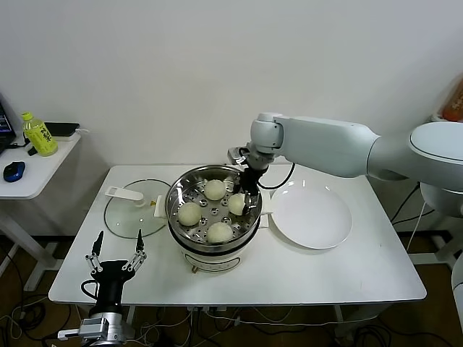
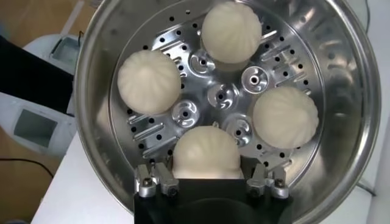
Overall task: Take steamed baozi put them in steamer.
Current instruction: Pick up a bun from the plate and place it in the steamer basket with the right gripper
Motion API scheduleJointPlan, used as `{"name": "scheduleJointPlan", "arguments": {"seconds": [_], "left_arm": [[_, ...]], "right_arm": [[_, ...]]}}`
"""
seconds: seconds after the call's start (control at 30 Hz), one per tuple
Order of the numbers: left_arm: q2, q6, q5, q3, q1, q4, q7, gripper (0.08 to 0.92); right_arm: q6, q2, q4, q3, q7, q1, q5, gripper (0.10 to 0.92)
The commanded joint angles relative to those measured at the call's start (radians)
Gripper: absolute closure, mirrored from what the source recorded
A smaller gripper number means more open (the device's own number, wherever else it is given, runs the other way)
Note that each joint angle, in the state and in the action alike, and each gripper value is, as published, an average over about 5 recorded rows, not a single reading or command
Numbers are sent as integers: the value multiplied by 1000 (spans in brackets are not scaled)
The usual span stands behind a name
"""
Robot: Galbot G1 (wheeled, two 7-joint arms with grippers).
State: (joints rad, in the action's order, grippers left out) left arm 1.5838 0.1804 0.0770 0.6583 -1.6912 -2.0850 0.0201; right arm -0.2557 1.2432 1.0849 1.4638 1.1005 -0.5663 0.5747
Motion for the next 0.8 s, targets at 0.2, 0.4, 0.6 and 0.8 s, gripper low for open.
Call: {"name": "scheduleJointPlan", "arguments": {"seconds": [0.2, 0.4, 0.6, 0.8], "left_arm": [[-1, 2, -1, 1, -3, 3, 0, 177], [-2, 1, 0, 1, -2, 3, 0, 177], [-3, 1, 0, 1, -1, 4, 0, 177], [-5, 1, -1, 0, -1, 5, 0, 177]], "right_arm": [[5, 5, -14, -8, -8, 29, -28, 313], [11, 4, -13, -18, -19, 41, -29, 291], [13, -6, -3, -21, -2, 25, -25, 208], [16, -21, 13, -36, 8, -19, 3, 203]]}}
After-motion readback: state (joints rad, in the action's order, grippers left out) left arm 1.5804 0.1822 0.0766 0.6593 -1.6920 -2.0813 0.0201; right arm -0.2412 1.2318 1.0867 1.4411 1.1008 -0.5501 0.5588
